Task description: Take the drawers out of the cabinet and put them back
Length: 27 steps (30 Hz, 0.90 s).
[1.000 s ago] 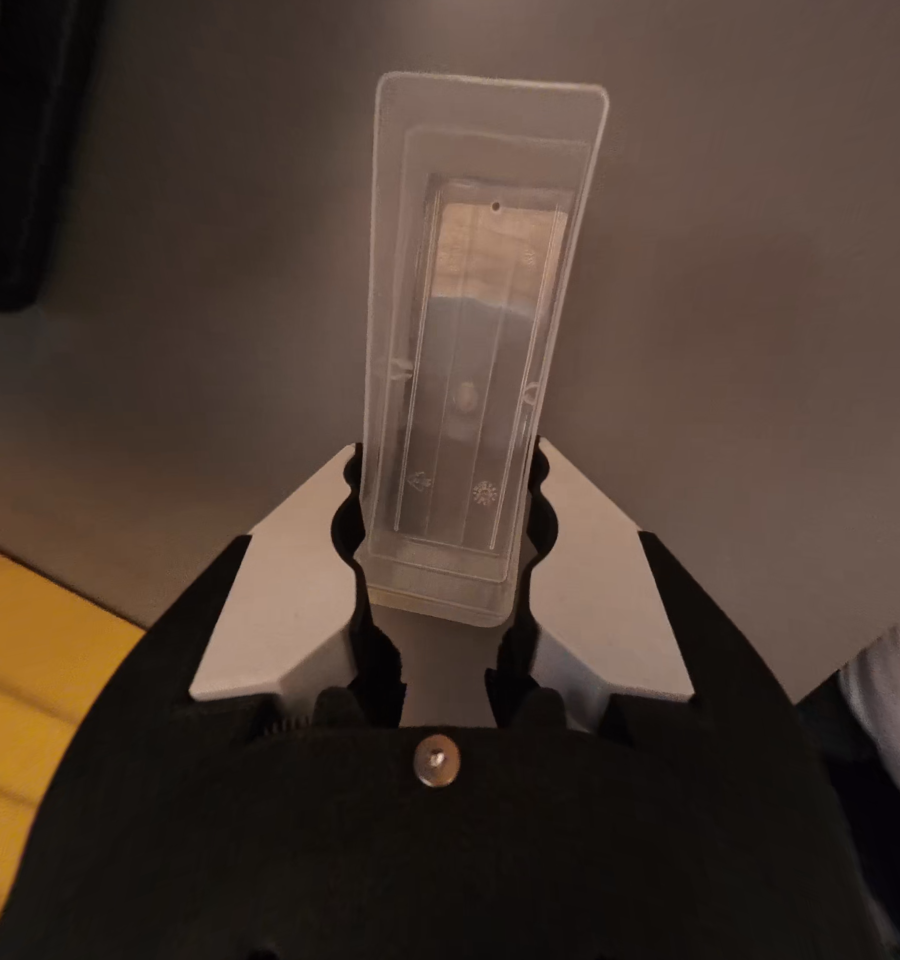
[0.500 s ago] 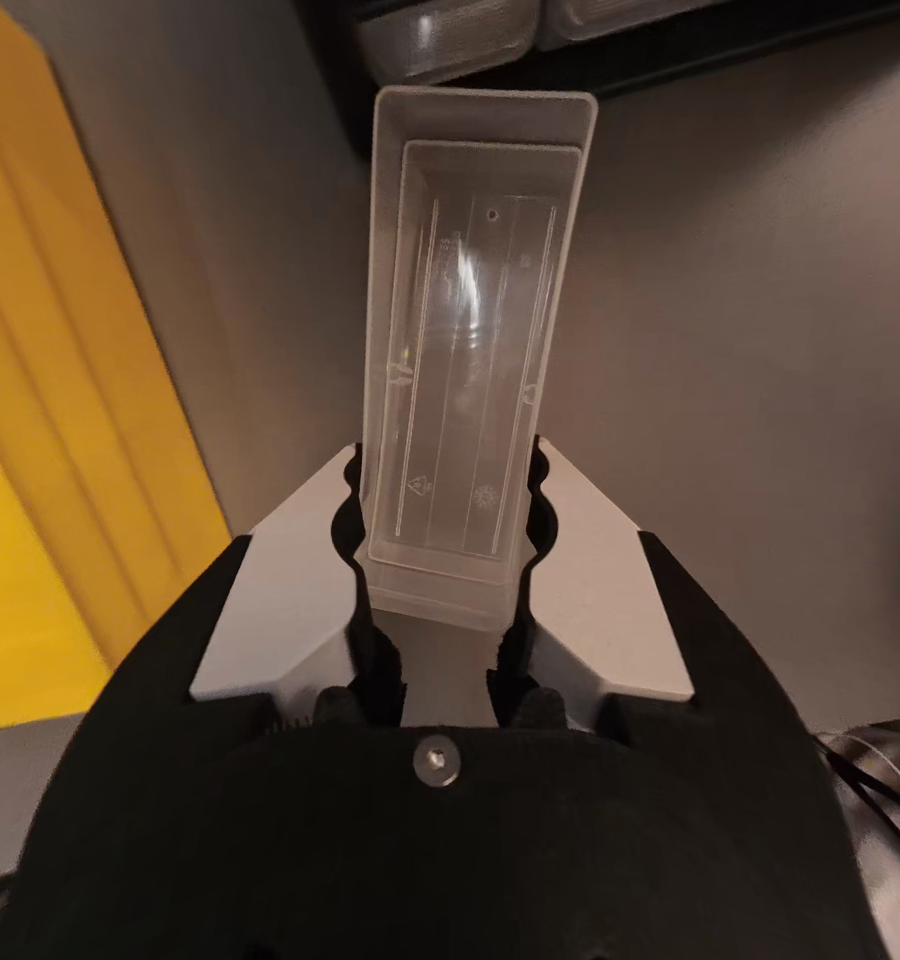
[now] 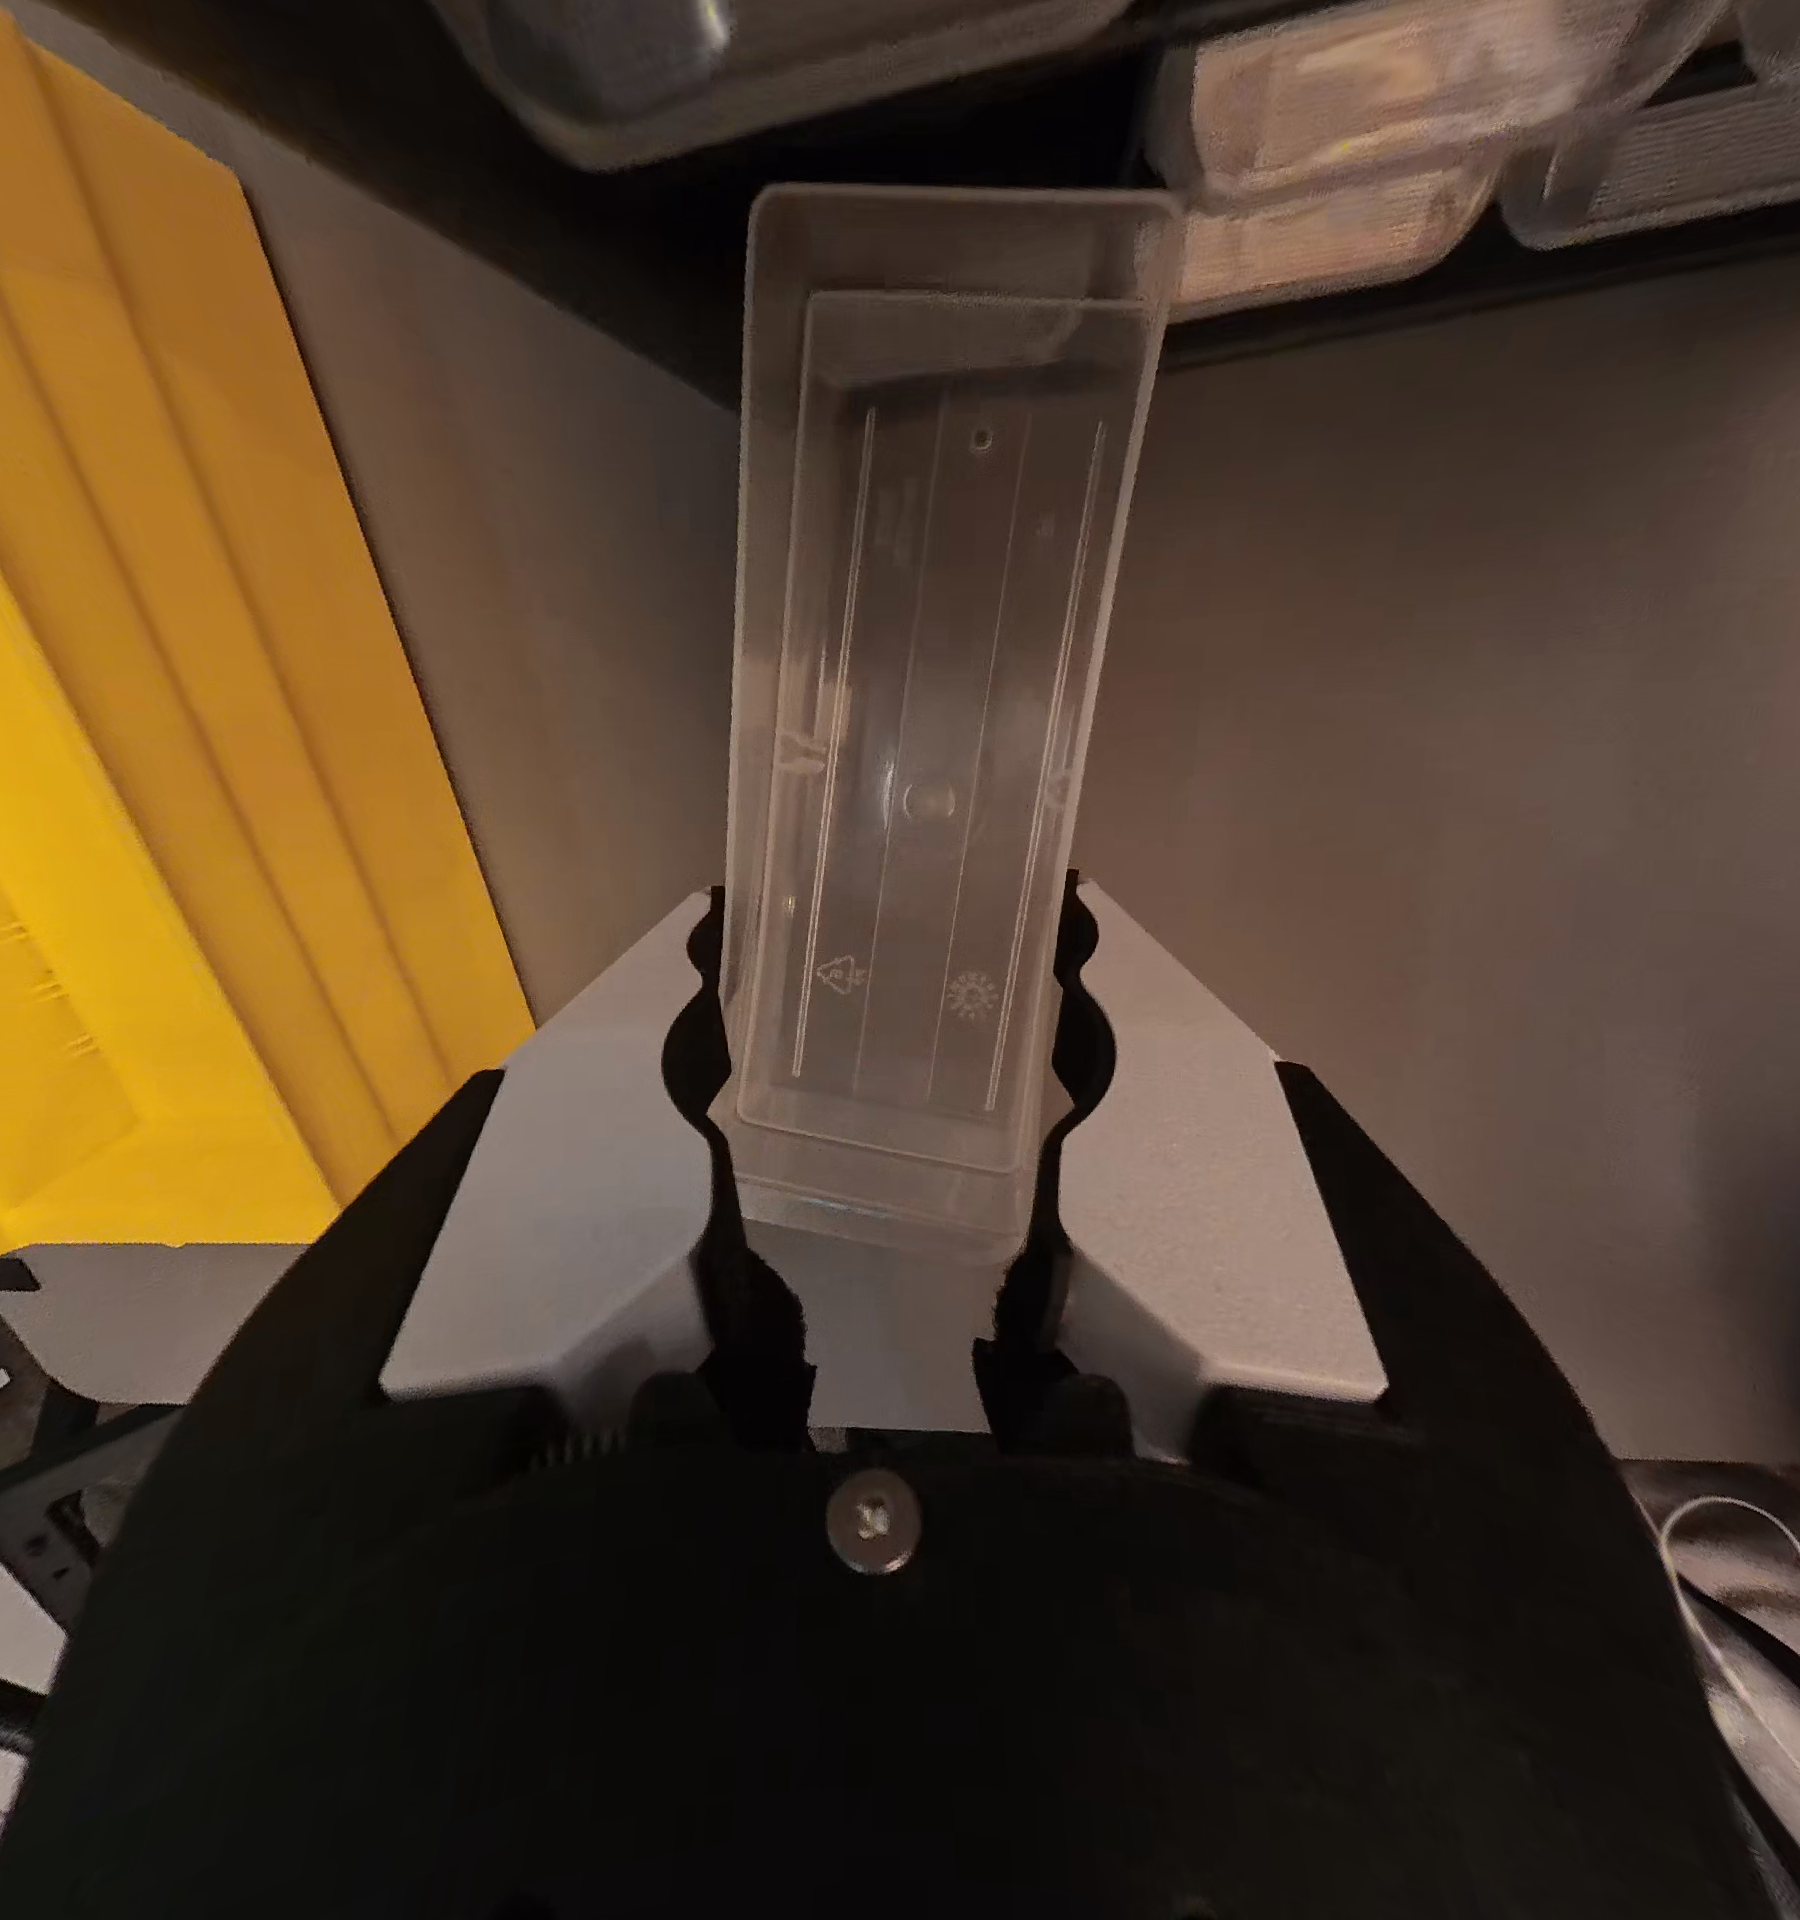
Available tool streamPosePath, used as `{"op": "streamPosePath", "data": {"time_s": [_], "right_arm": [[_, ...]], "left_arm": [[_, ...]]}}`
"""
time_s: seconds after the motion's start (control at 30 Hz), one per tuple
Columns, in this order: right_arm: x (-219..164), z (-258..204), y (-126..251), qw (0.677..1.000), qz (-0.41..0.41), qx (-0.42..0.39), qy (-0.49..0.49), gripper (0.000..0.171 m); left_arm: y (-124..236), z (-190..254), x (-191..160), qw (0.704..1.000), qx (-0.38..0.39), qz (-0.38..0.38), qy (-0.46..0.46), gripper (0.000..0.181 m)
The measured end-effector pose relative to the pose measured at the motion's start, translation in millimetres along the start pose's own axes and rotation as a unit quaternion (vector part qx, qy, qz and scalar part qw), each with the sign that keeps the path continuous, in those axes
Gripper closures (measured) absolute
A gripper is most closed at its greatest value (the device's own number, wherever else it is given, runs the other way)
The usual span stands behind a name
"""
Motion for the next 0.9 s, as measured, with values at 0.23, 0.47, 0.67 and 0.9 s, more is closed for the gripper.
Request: {"op": "streamPosePath", "data": {"time_s": [0.23,0.47,0.67,0.9], "right_arm": [[0,0,2,0.999,0.006,-0.003,0.048,0.171],[6,20,17,0.998,0.054,-0.016,0.016,0.171],[-4,29,14,0.999,0.039,-0.015,0.004,0.171],[-5,31,13,0.999,0.043,-0.005,-0.006,0.171]], "left_arm": [[2,-2,7,1.000,0.002,-0.019,0.014,0.120],[0,-4,6,0.999,-0.016,-0.007,0.041,0.119],[1,-1,8,0.999,-0.007,0.012,0.052,0.120],[3,0,12,0.998,0.018,0.031,0.043,0.120]]}}
Point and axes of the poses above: each gripper's, where its closed fingertips meet, y back along the fingers, x out of its top, z = x × y across the jaws, the point moved 3 cm from there along y, back along the fingers, and after that the axes turned 8 degrees about -x, right-handed, at the moved point
